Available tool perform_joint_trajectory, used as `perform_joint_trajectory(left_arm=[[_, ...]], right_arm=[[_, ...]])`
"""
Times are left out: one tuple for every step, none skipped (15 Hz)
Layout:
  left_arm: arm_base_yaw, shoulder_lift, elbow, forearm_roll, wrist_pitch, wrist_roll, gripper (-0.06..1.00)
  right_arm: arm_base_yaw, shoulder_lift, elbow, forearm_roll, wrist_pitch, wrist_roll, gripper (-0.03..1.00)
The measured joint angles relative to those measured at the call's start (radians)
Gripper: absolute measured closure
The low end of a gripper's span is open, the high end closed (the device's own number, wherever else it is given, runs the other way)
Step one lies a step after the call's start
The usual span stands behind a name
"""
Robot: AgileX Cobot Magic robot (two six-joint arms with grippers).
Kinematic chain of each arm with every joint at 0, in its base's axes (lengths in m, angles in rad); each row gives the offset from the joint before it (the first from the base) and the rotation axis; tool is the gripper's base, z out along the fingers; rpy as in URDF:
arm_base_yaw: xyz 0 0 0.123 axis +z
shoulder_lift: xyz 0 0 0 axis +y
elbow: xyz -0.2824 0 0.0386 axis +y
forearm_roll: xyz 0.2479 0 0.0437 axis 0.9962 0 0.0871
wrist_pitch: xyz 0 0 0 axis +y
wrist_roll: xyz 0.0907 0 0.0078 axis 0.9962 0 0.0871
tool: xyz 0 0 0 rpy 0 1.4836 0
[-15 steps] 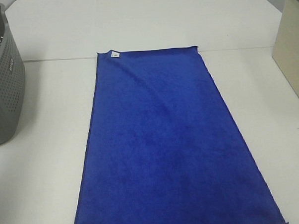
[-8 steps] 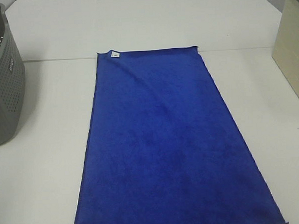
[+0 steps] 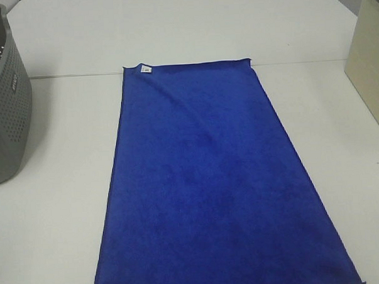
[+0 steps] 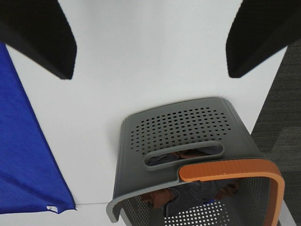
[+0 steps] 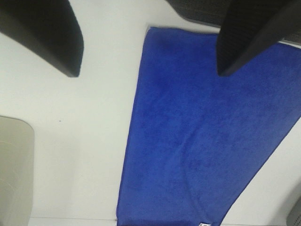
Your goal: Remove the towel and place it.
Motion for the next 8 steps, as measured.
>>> perform_joint_trajectory(left_arm=[[0.000, -0.002, 0.000, -0.005, 0.001, -0.001, 0.15], [0.000, -0.003, 0.001, -0.025, 0.006, 0.000, 0.15], [0.000, -0.005, 0.001, -0.052, 0.008, 0.007, 0.15], [0.000, -0.005, 0.002, -0.055, 0.007, 0.007, 0.15], [0.000, -0.005, 0.002, -0.055, 0.010, 0.007, 0.15], [0.000, -0.005, 0.002, -0.057, 0.010, 0.007, 0.15], [0.000, -0.005, 0.002, -0.058, 0.010, 0.007, 0.15], [0.000, -0.005, 0.002, -0.058, 0.010, 0.007, 0.15]], right_arm=[[0.000, 0.000, 0.000, -0.002, 0.000, 0.000, 0.21], [0.000, 0.000, 0.000, -0.010, -0.005, 0.002, 0.21], [0.000, 0.000, 0.000, -0.042, -0.007, 0.012, 0.21], [0.000, 0.000, 0.000, -0.069, -0.007, 0.020, 0.21], [0.000, 0.000, 0.000, -0.104, -0.007, 0.044, 0.21], [0.000, 0.000, 0.000, -0.124, -0.007, 0.065, 0.21], [0.000, 0.000, 0.000, -0.132, -0.007, 0.071, 0.21], [0.000, 0.000, 0.000, -0.132, -0.007, 0.071, 0.21]])
